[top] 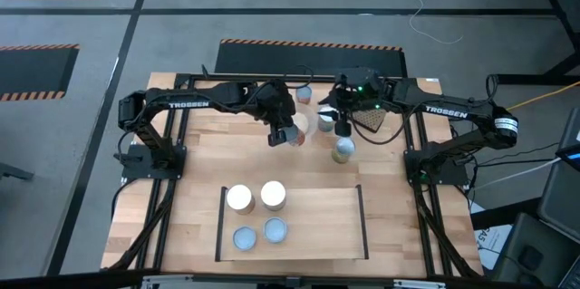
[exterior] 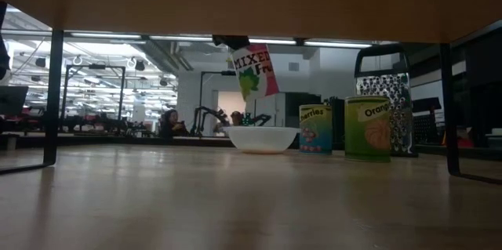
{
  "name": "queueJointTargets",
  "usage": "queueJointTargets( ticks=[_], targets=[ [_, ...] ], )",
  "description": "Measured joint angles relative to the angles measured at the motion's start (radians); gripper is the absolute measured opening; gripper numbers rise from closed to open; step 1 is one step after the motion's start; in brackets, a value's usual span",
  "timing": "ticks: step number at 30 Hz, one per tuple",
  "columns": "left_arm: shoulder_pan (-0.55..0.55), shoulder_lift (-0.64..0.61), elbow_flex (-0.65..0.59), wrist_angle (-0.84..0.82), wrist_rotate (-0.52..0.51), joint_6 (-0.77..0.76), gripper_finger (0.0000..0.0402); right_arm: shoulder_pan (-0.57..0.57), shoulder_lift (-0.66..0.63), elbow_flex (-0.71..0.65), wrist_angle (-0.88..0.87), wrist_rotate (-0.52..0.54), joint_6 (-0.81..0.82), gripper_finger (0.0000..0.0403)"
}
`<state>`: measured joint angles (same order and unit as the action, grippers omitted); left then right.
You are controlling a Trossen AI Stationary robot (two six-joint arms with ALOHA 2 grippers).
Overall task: Pick and place cans onto a shelf
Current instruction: Put the canned mixed fruit on the shelf
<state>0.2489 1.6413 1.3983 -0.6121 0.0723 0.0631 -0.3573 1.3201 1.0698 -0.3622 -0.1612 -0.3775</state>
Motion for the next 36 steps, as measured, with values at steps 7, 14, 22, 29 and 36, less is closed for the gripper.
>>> queueJointTargets(
  ticks=[7, 14, 22, 29, 36],
  targets=[
    [0.0, 0.0, 0.0, 0.0, 0.0, 0.0, 0.0009, 0.023, 0.0, 0.0, 0.103, -0.14, -0.019, 0.0195],
    [0.0, 0.0, 0.0, 0.003, 0.0, 0.0, 0.0009, 0.086, 0.048, 0.0, 0.243, -0.26, -0.023, 0.0186],
    [0.0, 0.0, 0.0, 0.005, 0.0, -0.001, 0.0009, 0.135, 0.115, 0.0, 0.292, -0.262, -0.024, 0.0185],
    [0.0, 0.0, 0.0, 0.01, 0.0, -0.001, 0.0009, 0.167, 0.156, 0.0, 0.276, -0.262, -0.05, 0.0184],
    [0.0, 0.0, 0.0, 0.03, 0.0, -0.002, 0.0009, 0.199, 0.218, 0.0, 0.305, -0.262, -0.079, 0.0184]
  ],
)
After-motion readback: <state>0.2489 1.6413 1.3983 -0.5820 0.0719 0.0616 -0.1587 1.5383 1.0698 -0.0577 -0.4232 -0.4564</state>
